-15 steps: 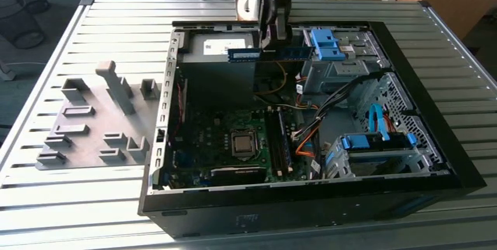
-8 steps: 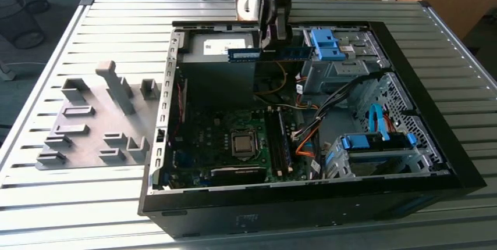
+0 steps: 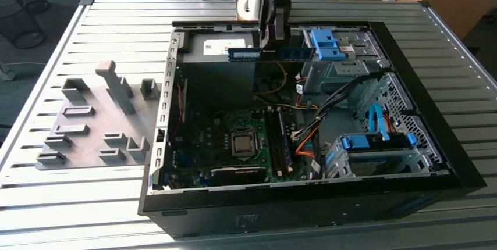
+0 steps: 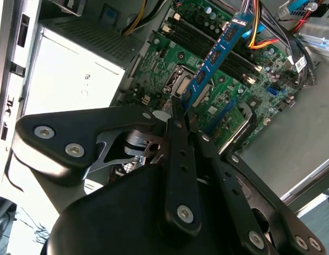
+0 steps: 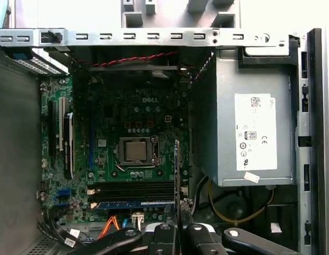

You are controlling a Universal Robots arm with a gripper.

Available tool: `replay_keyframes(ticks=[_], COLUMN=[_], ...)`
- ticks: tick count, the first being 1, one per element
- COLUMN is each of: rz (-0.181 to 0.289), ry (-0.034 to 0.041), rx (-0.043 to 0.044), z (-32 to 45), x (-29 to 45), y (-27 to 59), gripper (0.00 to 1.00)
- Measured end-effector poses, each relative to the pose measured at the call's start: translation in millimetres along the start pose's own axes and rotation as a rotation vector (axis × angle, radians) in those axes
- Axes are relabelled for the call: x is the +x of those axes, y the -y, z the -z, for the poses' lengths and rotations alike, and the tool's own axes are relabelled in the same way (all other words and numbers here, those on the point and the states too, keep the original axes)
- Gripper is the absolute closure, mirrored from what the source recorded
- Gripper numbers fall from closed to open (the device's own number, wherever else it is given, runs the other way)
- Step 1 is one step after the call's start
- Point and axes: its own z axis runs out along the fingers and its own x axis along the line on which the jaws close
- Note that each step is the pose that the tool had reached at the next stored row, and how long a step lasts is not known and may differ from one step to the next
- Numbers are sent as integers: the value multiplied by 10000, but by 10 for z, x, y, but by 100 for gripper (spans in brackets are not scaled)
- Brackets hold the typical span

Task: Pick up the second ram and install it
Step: 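Insert the second ram into the second slot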

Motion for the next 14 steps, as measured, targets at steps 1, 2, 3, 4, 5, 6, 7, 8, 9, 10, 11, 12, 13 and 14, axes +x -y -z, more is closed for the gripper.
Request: replay_keyframes(ticks=[1,2,3,4,5,6,7,8,9,10,11,12,13,14], rz=[-78,-163,-239,-314,-386,-469,-545,-619,-702,-795,-869,-943,-1033,-1111], ry=[1,2,3,6,7,8,9,10,12,13,14,15,17,19], rx=[3,7,10,13,16,20,24,26,30,34,37,40,44,48], z=[-1,-1,-2,-3,-4,-4,-5,-6,-7,-8,-9,-10,-11,-12], x=[0,0,0,0,0,0,0,0,0,0,1,1,1,1], y=[0,0,0,0,0,0,0,0,0,0,0,0,0,0], gripper=[86,86,86,86,86,86,86,86,86,86,86,86,86,86])
